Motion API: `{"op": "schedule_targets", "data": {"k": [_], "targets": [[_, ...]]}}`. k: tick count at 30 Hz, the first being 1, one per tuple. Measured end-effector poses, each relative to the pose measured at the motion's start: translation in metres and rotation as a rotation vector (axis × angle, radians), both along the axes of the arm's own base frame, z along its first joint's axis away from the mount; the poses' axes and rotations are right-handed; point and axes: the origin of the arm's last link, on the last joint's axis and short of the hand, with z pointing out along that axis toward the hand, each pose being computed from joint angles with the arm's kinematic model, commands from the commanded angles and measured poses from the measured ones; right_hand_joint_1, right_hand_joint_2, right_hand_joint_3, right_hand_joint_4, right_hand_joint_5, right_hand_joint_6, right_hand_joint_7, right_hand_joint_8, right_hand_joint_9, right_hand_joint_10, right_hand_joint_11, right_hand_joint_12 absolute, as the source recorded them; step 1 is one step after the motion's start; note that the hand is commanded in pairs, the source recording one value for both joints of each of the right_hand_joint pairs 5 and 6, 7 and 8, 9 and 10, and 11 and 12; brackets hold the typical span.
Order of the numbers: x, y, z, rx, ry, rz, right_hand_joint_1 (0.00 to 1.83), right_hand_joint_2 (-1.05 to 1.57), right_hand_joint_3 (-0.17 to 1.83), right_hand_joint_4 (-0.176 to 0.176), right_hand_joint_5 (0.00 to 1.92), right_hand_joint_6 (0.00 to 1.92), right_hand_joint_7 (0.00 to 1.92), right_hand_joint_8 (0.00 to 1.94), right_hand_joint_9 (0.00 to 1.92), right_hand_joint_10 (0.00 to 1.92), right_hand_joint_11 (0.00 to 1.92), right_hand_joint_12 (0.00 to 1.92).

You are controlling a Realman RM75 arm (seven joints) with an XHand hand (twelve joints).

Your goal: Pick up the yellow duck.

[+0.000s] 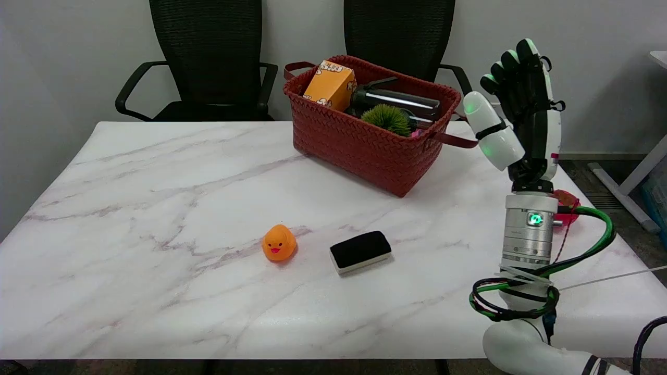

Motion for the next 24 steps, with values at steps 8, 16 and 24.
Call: {"op": "schedule_targets", "data": {"k": [8, 16, 24], "targets": [[-0.002, -0.001, 0.008, 0.018, -0.014, 0.006, 0.88, 0.95, 0.05, 0.000, 0.20, 0.20, 0.32, 0.32, 0.39, 0.39, 0.50, 0.50], [-0.002, -0.001, 0.014, 0.031, -0.018, 0.010, 0.94, 0.91, 0.04, 0.000, 0.17, 0.17, 0.33, 0.33, 0.39, 0.39, 0.50, 0.50], [0.001, -0.007, 0.008, 0.098, 0.012, -0.031, 0.93, 0.92, 0.11, 0.000, 0.20, 0.20, 0.37, 0.37, 0.42, 0.42, 0.55, 0.55]]}}
